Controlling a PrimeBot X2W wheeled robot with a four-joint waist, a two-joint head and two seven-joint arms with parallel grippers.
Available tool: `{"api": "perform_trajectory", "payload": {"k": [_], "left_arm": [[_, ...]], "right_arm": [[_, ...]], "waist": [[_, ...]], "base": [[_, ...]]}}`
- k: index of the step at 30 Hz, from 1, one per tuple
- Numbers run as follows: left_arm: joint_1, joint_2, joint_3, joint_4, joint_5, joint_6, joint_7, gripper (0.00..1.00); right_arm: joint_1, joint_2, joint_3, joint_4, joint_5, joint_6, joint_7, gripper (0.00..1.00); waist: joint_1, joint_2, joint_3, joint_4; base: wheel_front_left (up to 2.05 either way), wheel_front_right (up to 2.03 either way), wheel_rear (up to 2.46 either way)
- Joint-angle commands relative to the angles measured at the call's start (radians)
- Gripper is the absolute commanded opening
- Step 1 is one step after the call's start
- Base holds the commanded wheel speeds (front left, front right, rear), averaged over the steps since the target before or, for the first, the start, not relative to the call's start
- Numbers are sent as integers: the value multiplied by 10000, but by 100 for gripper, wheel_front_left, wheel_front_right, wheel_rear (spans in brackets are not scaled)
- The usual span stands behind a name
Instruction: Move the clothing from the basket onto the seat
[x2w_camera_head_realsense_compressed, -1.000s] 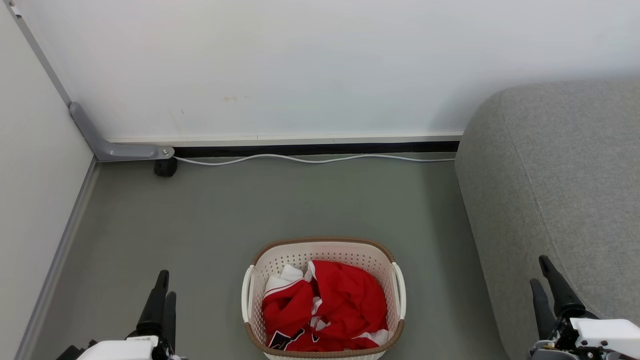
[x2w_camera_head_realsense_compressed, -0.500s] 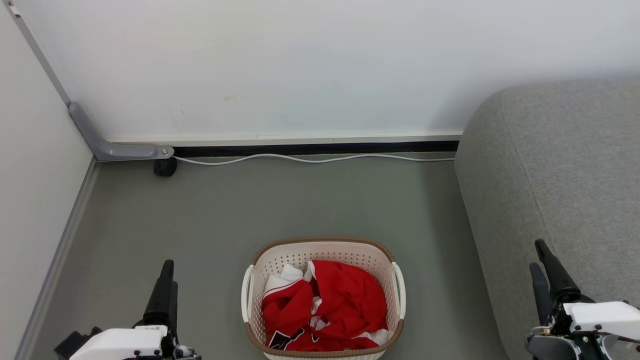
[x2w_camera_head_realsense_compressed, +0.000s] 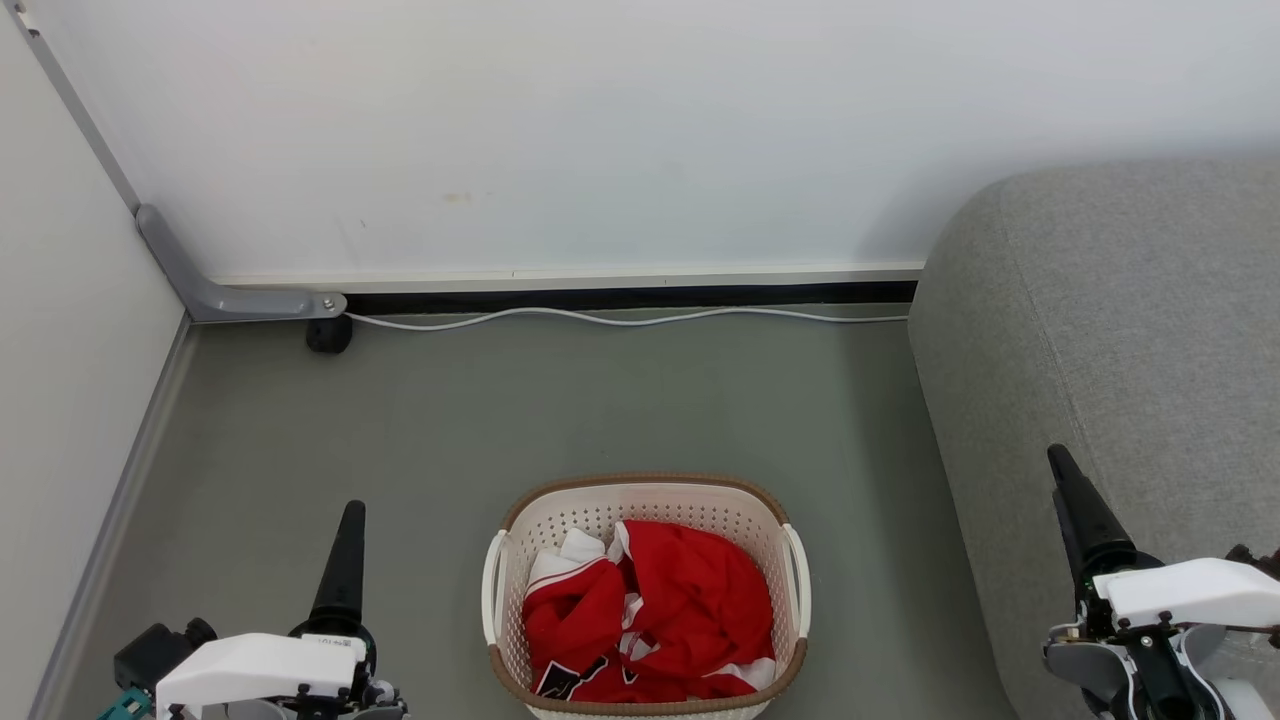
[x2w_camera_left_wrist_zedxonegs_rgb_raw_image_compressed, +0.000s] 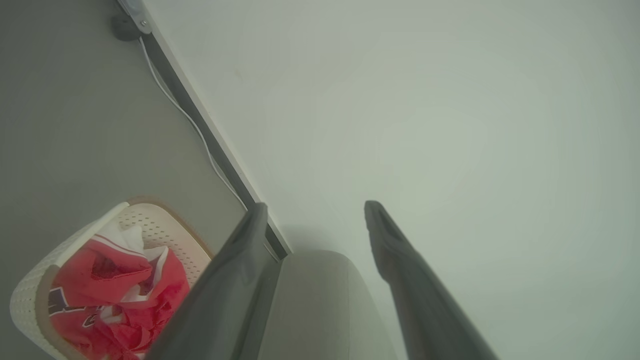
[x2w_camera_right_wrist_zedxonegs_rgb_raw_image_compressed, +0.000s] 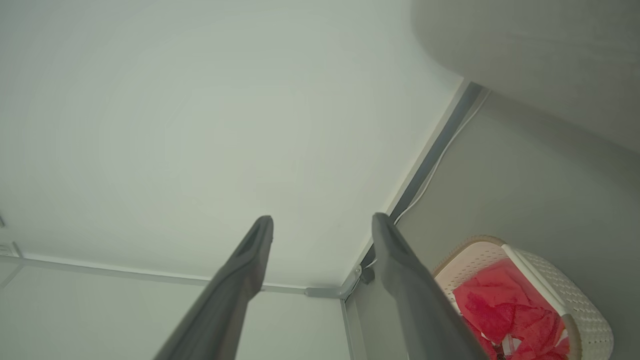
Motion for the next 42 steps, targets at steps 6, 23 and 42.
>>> {"api": "perform_trajectory", "payload": {"k": [6, 23, 42], "left_arm": [[-763, 127, 49, -193, 1261, 3, -275, 100], [-1089, 179, -450, -72, 4420, 441, -804, 100], [-1388, 232, -834, 143, 7127, 1094, -1334, 100]], "right_arm": [[-723, -393, 253, -122, -1012, 48, -285, 100], [-1240, -870, 1022, 282, -3389, 55, -814, 100], [-1775, -1325, 1787, 642, -5619, 62, -1342, 100]], "waist": [[-1, 0, 13, -12], [-1, 0, 23, -20], [-1, 0, 29, -66]], "base": [[0, 0, 0], [0, 0, 0], [0, 0, 0]]}}
